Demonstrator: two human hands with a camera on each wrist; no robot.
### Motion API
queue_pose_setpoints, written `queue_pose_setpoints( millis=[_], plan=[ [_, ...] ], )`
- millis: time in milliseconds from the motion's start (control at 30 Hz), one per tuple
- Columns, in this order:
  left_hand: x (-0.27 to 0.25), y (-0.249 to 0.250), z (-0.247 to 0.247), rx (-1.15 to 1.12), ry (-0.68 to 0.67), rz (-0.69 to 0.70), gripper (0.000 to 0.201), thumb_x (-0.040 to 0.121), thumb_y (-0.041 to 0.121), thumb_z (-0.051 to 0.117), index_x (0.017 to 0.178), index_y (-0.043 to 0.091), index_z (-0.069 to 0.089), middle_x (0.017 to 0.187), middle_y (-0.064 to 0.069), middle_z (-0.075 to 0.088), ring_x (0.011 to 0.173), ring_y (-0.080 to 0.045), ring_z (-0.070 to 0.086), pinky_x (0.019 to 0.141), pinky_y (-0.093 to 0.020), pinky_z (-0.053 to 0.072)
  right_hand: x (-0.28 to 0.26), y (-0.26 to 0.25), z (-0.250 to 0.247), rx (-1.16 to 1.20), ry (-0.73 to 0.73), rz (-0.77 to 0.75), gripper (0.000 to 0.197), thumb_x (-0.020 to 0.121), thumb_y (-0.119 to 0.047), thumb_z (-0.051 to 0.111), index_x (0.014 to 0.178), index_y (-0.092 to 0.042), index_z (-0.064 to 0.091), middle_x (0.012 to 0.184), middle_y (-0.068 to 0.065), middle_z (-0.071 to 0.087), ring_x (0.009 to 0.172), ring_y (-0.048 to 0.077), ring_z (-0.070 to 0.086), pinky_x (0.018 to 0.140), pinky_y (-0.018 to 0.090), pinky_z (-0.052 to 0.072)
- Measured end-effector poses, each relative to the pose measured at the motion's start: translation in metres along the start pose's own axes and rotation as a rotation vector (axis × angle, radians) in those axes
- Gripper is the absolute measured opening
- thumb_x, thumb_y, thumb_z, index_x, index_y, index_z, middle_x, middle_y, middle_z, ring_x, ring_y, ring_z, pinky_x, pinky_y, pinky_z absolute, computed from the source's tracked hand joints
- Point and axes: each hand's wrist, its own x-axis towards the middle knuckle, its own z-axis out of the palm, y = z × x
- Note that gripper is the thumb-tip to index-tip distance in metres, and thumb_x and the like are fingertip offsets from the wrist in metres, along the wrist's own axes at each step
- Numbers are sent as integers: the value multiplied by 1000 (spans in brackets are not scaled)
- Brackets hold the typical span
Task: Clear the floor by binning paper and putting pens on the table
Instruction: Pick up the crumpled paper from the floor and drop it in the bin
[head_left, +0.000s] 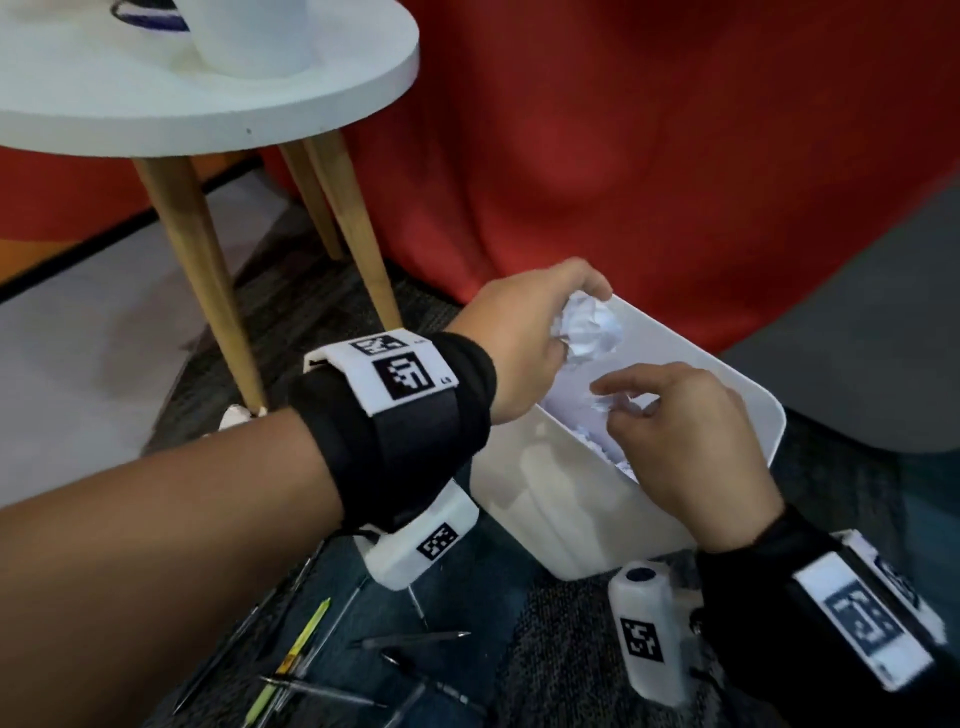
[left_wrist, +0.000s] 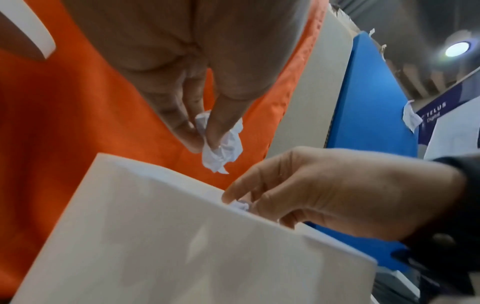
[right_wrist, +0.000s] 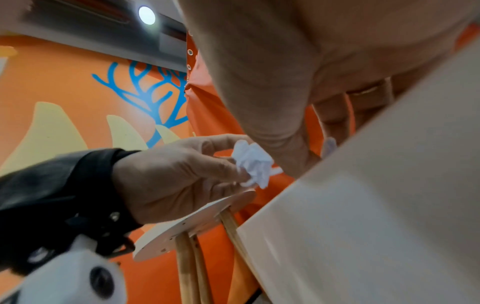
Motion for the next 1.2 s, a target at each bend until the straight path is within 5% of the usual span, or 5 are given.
queue_pose_setpoints(
  millis=[400, 600, 867, 1100, 1200],
  plan=[
    [0, -20, 20, 215, -119, -36, 54, 88, 14, 63, 137, 34, 47, 124, 2, 57, 110, -16, 52, 90, -17, 33, 0, 14, -6, 25, -20, 96, 20, 78, -20, 71, 93, -33, 71, 94, -11, 71, 85, 15, 65, 83, 30, 50],
    [0, -22, 17, 43, -158, -45, 60, 88, 10, 66, 138, 36, 45, 127, 10, 56, 102, -10, 60, 94, -22, 46, -6, 8, -12, 40, 35, 80, 16, 83, -28, 70, 98, -33, 70, 106, -12, 68, 91, 10, 61, 76, 23, 38],
    [-23, -38, -33, 18, 18, 33, 18, 81, 22, 73, 97, 24, 68, 79, 9, 62, 69, -5, 57, 70, -18, 47, -25, -42, -12, 300, 138, -111, 12, 86, -30, 66, 91, -42, 68, 91, -26, 66, 85, 3, 63, 80, 33, 52],
    [-89, -125, -68, 117, 69, -259, 11, 79, 28, 75, 80, 20, 67, 63, 8, 59, 56, 1, 51, 55, -10, 39, -47, -92, 74, 384, -18, -368, 14, 80, -20, 69, 91, -29, 71, 86, -13, 67, 82, 3, 60, 79, 18, 47],
    [-125, -169, -76, 172, 89, -431, 12, 79, 31, 75, 78, 22, 67, 65, 8, 62, 57, -2, 53, 59, -19, 44, -52, -104, 128, 380, -198, -380, 13, 81, -19, 70, 90, -27, 70, 84, -10, 67, 83, 9, 62, 80, 32, 51]
  ],
)
